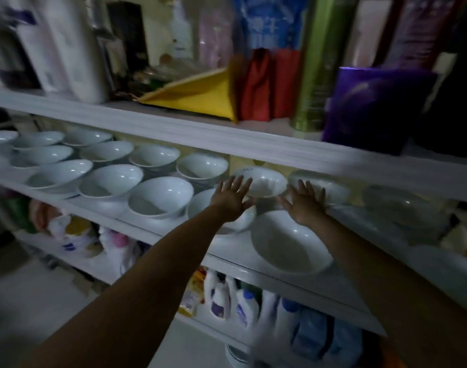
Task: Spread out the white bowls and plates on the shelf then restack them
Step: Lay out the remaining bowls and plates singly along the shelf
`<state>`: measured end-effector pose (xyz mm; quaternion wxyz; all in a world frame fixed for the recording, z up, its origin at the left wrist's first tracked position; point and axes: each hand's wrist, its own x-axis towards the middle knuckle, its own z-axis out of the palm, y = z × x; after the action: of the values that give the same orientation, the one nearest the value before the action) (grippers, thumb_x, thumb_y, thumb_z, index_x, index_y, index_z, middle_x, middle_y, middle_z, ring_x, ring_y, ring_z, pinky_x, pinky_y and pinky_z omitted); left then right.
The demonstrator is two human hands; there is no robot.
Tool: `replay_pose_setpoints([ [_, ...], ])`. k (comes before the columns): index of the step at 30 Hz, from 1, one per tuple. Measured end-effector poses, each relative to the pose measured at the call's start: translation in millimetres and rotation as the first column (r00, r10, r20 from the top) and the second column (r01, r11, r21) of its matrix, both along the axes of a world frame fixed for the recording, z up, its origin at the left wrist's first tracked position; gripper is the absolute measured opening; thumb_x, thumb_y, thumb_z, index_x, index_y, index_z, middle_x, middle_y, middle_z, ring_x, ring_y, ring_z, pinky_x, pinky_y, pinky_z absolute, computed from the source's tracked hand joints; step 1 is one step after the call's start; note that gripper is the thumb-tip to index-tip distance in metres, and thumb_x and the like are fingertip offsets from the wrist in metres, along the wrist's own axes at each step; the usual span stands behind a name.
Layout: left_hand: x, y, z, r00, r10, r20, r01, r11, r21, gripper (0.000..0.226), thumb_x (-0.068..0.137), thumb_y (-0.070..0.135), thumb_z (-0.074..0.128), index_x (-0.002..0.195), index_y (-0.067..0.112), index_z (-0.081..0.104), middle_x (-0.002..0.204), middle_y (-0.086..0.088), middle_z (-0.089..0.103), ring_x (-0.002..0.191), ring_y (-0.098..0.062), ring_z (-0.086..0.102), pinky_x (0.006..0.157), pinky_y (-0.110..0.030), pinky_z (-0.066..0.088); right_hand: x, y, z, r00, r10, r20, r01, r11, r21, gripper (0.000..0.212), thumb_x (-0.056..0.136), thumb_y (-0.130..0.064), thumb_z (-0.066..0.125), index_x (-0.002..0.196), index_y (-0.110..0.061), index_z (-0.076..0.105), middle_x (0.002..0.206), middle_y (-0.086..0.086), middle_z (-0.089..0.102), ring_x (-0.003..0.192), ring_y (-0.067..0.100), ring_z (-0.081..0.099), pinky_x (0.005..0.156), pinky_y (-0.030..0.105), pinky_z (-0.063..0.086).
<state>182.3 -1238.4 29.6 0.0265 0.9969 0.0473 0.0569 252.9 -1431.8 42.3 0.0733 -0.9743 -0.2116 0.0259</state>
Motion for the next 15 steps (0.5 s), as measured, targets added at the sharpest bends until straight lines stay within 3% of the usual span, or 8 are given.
replay_pose_setpoints([
  [5, -45.3, 72.4, 4.8, 0.996, 0.087, -0.006, -0.087, 0.995, -0.051, 0.067, 0.097, 0.055, 0.022, 0.152, 0.025, -0.001, 0.161, -0.005, -0.003, 0.149, -0.023, -0.005, 0.12, -0.045, -0.001, -36.9, 80.4, 1.2, 0.994, 0.108, -0.019, -0.108, 0.994, 0.01, 0.066, 0.095, -0.061, 0.02, 0.152, -0.03, 0.011, 0.162, 0.001, -0.006, 0.149, 0.021, -0.011, 0.118, 0.054, -0.009],
  [10, -71.0, 125.6, 6.6, 0.977, 0.21, 0.026, -0.211, 0.977, 0.031, 0.066, 0.097, 0.055, 0.022, 0.152, 0.027, 0.0, 0.161, -0.003, -0.002, 0.15, -0.023, -0.002, 0.12, -0.043, 0.001, -42.2, 146.4, 9.3, 0.978, 0.205, 0.034, -0.204, 0.978, -0.04, 0.067, 0.095, -0.061, 0.015, 0.153, -0.028, 0.01, 0.162, 0.003, -0.005, 0.149, 0.023, -0.009, 0.116, 0.057, -0.009],
  [15, -109.1, 191.7, 10.5, 0.952, 0.307, -0.017, -0.307, 0.952, 0.007, 0.067, 0.096, 0.057, 0.019, 0.152, 0.027, -0.004, 0.161, -0.004, -0.006, 0.149, -0.024, -0.007, 0.12, -0.044, -0.003, -59.5, 227.3, 10.4, 0.95, 0.313, -0.01, -0.313, 0.95, 0.0, 0.068, 0.095, -0.062, 0.018, 0.153, -0.028, 0.008, 0.161, 0.003, -0.007, 0.149, 0.023, -0.012, 0.117, 0.055, -0.009],
])
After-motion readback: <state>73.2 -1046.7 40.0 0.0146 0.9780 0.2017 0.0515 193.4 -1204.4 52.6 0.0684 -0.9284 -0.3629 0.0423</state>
